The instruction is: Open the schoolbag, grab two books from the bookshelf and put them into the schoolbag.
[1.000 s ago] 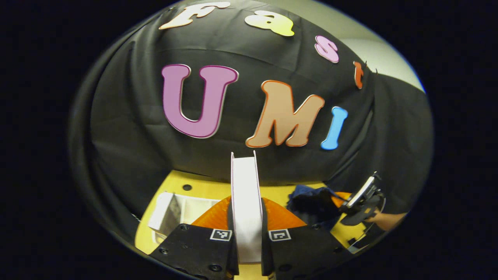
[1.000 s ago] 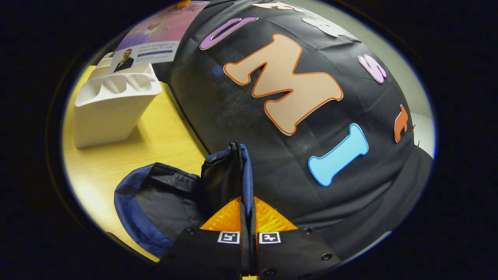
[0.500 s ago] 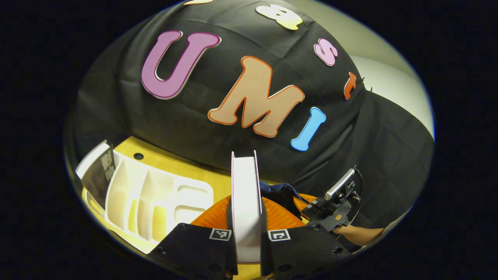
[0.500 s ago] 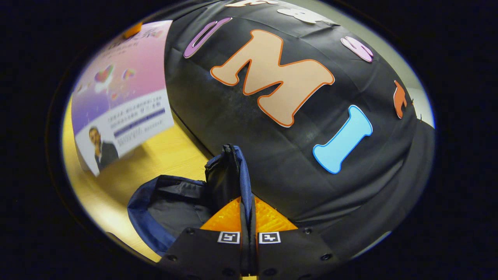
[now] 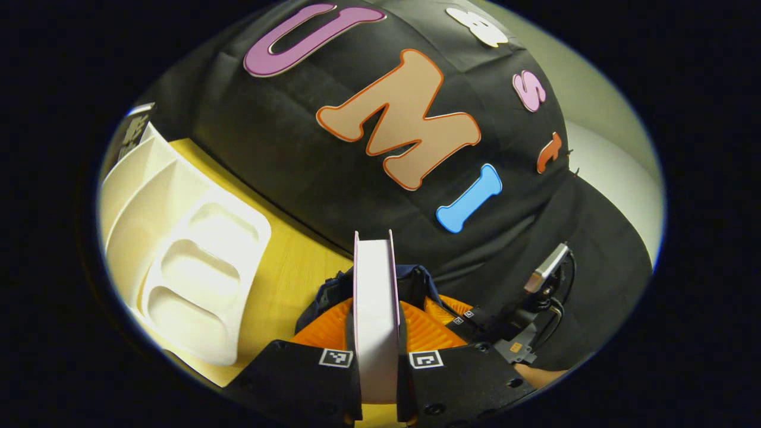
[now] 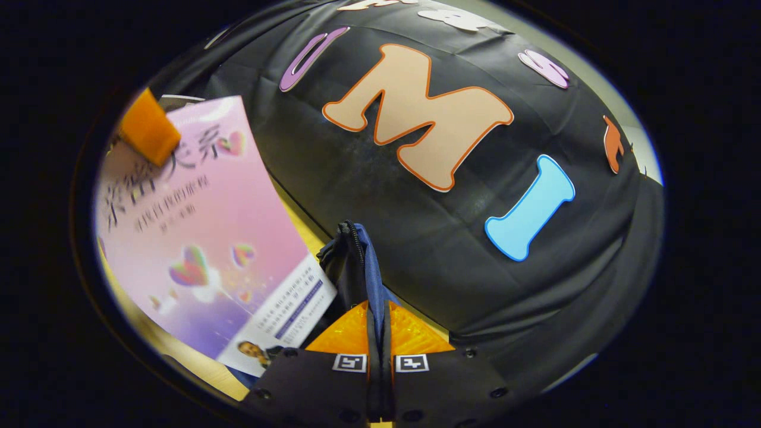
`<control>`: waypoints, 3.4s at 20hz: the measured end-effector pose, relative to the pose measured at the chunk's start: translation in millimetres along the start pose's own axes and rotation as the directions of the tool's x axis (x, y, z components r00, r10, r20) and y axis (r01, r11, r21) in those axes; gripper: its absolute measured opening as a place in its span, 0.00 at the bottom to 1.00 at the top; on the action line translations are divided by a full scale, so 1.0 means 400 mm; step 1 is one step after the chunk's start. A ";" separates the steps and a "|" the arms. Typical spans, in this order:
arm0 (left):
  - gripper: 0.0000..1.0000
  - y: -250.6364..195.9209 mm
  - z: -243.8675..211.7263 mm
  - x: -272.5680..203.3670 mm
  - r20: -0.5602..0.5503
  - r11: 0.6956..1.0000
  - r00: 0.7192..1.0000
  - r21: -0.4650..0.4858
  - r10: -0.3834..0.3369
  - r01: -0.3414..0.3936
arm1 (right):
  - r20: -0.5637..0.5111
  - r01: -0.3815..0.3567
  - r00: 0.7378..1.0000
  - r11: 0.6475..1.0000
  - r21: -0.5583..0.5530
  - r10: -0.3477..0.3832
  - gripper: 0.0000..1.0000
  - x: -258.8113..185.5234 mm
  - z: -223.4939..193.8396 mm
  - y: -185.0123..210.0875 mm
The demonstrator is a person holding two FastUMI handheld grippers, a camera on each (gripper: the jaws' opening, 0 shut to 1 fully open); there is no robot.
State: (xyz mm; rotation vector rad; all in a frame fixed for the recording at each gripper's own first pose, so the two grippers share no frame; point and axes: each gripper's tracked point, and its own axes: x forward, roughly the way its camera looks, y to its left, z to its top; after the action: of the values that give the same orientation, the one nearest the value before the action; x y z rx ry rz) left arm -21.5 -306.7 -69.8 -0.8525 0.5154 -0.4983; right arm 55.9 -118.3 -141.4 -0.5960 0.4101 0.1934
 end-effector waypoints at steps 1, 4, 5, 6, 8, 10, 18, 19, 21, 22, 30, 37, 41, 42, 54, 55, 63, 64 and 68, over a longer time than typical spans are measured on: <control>0.20 0.009 -0.025 0.017 -0.009 1.000 1.000 -0.005 0.012 -0.012 | -0.001 -0.001 1.000 1.000 0.009 0.001 0.04 0.000 0.000 -0.001; 0.21 0.031 -0.073 0.070 -0.015 0.999 0.999 -0.018 0.046 -0.047 | 0.002 -0.011 1.000 1.000 0.022 0.011 0.04 0.001 0.001 0.004; 0.21 0.031 -0.083 0.089 -0.011 0.998 0.999 -0.034 0.049 -0.049 | 0.004 -0.013 1.000 1.000 0.021 0.013 0.04 0.000 0.003 0.009; 0.21 0.035 -0.098 0.110 -0.014 0.997 0.999 -0.054 0.051 -0.051 | 0.009 -0.017 1.000 1.000 0.020 0.017 0.04 -0.003 0.003 0.012; 0.21 0.042 -0.134 0.158 -0.022 0.993 0.998 -0.102 0.053 -0.055 | 0.021 -0.025 0.999 1.000 0.009 0.025 0.04 -0.004 0.003 0.019; 0.21 0.050 -0.148 0.198 -0.014 0.986 0.998 -0.155 0.060 -0.061 | 0.029 -0.032 0.999 0.999 0.003 0.032 0.04 -0.008 0.000 0.028; 0.21 0.118 -0.181 0.347 0.024 0.944 0.992 -0.310 0.128 -0.114 | 0.035 -0.070 0.997 0.998 0.000 0.070 0.04 -0.026 -0.004 0.075; 0.21 0.117 -0.195 0.365 0.019 0.937 0.992 -0.331 0.127 -0.114 | 0.037 -0.074 0.997 0.997 0.002 0.074 0.04 -0.028 -0.004 0.079; 0.21 0.122 -0.224 0.387 0.014 0.927 0.993 -0.358 0.121 -0.108 | 0.033 -0.093 0.995 0.996 0.012 0.093 0.04 -0.031 -0.005 0.094; 0.19 0.123 -0.234 0.394 0.017 0.924 0.993 -0.369 0.117 -0.102 | 0.033 -0.103 0.994 0.994 0.019 0.103 0.04 -0.033 -0.003 0.103; 0.43 0.087 -0.284 0.442 -0.028 0.936 0.997 -0.343 0.078 -0.083 | 0.015 -0.096 0.995 0.995 0.034 0.095 0.04 -0.030 -0.009 0.102; 0.95 0.074 -0.278 0.317 -0.122 0.990 0.983 -0.003 0.137 -0.139 | 0.013 -0.044 0.999 0.995 0.089 0.043 0.04 -0.022 -0.013 0.044; 0.95 0.046 -0.230 0.216 -0.138 0.984 0.982 0.137 0.129 -0.110 | 0.014 -0.032 0.999 0.993 0.112 0.031 0.04 -0.025 -0.020 0.026; 0.95 0.041 -0.215 0.192 -0.145 0.982 0.981 0.157 0.126 -0.103 | 0.015 -0.033 0.999 0.993 0.112 0.032 0.03 -0.026 -0.021 0.025; 0.95 0.101 0.157 -0.088 -0.047 0.848 0.972 0.500 0.228 -0.175 | 0.002 -0.024 1.000 0.998 0.059 0.024 0.04 -0.022 -0.021 0.050; 0.95 0.127 0.193 -0.113 -0.030 0.835 0.967 0.510 0.254 -0.204 | -0.001 -0.021 1.000 0.998 0.052 0.021 0.04 -0.019 -0.022 0.054; 0.95 0.331 0.457 -0.272 0.102 0.712 0.906 0.585 0.411 -0.389 | -0.031 0.002 1.000 1.000 -0.001 -0.002 0.04 -0.012 -0.014 0.083; 0.95 0.356 0.474 -0.292 0.111 0.707 0.898 0.580 0.425 -0.406 | -0.036 0.006 0.999 1.000 0.000 -0.006 0.04 -0.012 -0.014 0.085; 0.93 0.467 0.549 -0.363 0.154 0.661 0.858 0.576 0.490 -0.481 | -0.058 0.016 0.998 1.000 -0.018 -0.017 0.04 -0.009 -0.015 0.100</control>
State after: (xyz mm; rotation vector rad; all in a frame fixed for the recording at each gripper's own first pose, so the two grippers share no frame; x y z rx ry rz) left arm 38.1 10.4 -66.0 -0.0719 0.5322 -0.1402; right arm 38.8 -89.4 -164.5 -0.6234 0.4602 0.1645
